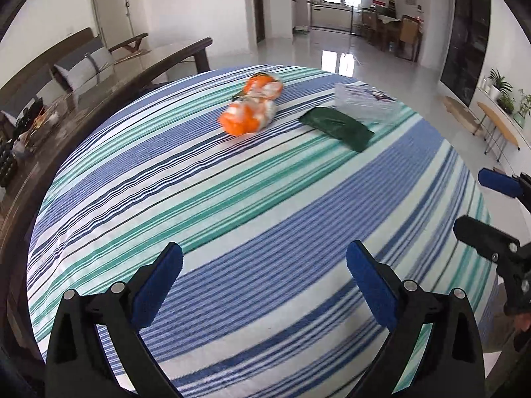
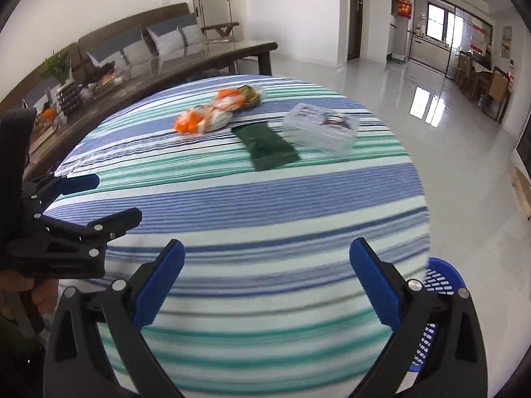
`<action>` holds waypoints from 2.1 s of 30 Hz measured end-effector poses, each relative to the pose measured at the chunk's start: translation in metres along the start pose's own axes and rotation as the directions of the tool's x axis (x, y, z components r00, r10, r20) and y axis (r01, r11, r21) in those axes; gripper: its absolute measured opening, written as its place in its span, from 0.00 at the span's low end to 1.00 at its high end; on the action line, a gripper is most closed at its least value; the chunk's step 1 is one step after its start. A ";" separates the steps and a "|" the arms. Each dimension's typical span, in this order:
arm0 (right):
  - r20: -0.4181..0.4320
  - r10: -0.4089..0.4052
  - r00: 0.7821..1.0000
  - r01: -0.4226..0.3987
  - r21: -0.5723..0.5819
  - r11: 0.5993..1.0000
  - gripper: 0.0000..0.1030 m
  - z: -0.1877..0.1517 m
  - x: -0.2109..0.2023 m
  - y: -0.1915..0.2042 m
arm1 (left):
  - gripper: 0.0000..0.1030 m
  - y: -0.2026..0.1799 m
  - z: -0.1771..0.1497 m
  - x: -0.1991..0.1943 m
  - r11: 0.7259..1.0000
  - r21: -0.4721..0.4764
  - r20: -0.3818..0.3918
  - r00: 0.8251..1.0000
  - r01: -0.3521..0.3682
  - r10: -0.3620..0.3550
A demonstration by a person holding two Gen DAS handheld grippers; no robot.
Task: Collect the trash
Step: 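Return both tools to the table above the orange bag and green cloth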
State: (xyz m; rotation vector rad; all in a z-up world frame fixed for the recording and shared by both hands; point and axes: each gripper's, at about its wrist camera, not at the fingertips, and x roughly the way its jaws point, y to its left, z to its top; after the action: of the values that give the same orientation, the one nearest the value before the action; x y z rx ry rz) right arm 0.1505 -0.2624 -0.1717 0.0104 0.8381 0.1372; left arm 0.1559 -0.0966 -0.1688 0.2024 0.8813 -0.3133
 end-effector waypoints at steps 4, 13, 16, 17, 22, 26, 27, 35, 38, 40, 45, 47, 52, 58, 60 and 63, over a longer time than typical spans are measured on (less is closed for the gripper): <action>-0.047 -0.032 0.998 0.031 -0.036 0.999 0.94 0.007 0.027 0.015 | 0.95 0.020 0.007 0.013 0.999 -0.040 -0.011 1.000 0.014 -0.014; -0.100 -0.038 0.994 0.037 -0.012 0.999 0.94 -0.002 0.042 0.010 | 0.96 0.033 0.023 0.049 1.000 -0.015 -0.074 0.997 0.004 -0.005; -0.105 -0.037 0.994 0.036 -0.006 0.999 0.94 -0.003 0.043 0.009 | 0.96 0.038 0.028 0.056 0.999 -0.031 -0.069 0.997 0.016 -0.019; -0.104 -0.039 0.994 0.038 -0.005 0.999 0.94 -0.003 0.042 0.009 | 0.96 0.039 0.030 0.058 0.999 -0.037 -0.069 0.997 0.019 -0.022; -0.103 -0.041 0.994 0.041 -0.003 0.999 0.94 -0.004 0.041 0.009 | 0.96 0.039 0.031 0.060 0.999 -0.036 -0.070 0.997 0.017 -0.020; -0.102 -0.040 0.994 0.040 -0.002 0.999 0.95 -0.004 0.041 0.009 | 0.96 0.039 0.030 0.060 0.999 -0.036 -0.069 0.997 0.018 -0.020; -0.102 -0.041 0.994 0.041 -0.002 0.999 0.95 -0.004 0.041 0.009 | 0.96 0.039 0.030 0.060 0.999 -0.036 -0.069 0.997 0.018 -0.020; -0.102 -0.044 0.994 0.044 -0.002 0.999 0.95 -0.004 0.041 0.008 | 0.96 0.039 0.030 0.060 0.999 -0.036 -0.069 0.997 0.018 -0.020; -0.101 -0.048 0.994 0.048 0.003 0.999 0.95 -0.003 0.041 0.006 | 0.96 0.039 0.030 0.060 0.999 -0.036 -0.069 0.997 0.018 -0.020; -0.101 -0.050 0.994 0.051 0.005 0.999 0.95 -0.004 0.040 0.006 | 0.96 0.039 0.031 0.060 0.999 -0.036 -0.069 0.997 0.018 -0.020; -0.101 -0.051 0.994 0.051 0.005 0.999 0.95 -0.004 0.040 0.006 | 0.96 0.039 0.031 0.060 0.999 -0.036 -0.069 0.997 0.018 -0.020; -0.101 -0.051 0.994 0.051 0.005 0.999 0.95 -0.004 0.040 0.006 | 0.96 0.039 0.031 0.060 0.999 -0.036 -0.069 0.997 0.018 -0.020; -0.101 -0.051 0.994 0.051 0.005 0.999 0.95 -0.004 0.040 0.006 | 0.96 0.039 0.031 0.060 0.999 -0.036 -0.069 0.997 0.018 -0.020; -0.101 -0.051 0.994 0.051 0.005 0.999 0.95 -0.004 0.040 0.006 | 0.96 0.039 0.031 0.060 0.999 -0.036 -0.069 0.997 0.018 -0.020; -0.100 -0.051 0.994 0.051 0.005 0.999 0.95 -0.004 0.040 0.006 | 0.96 0.039 0.030 0.060 0.999 -0.036 -0.069 0.997 0.018 -0.020; -0.100 -0.051 0.994 0.051 0.005 0.999 0.95 -0.004 0.040 0.006 | 0.96 0.039 0.031 0.060 0.999 -0.036 -0.069 0.997 0.018 -0.020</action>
State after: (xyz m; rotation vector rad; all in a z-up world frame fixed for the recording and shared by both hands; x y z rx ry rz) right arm 0.1735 -0.2520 -0.2035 -0.0109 0.9384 0.0869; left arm 0.2275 -0.0801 -0.1950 0.1731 0.9574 -0.3097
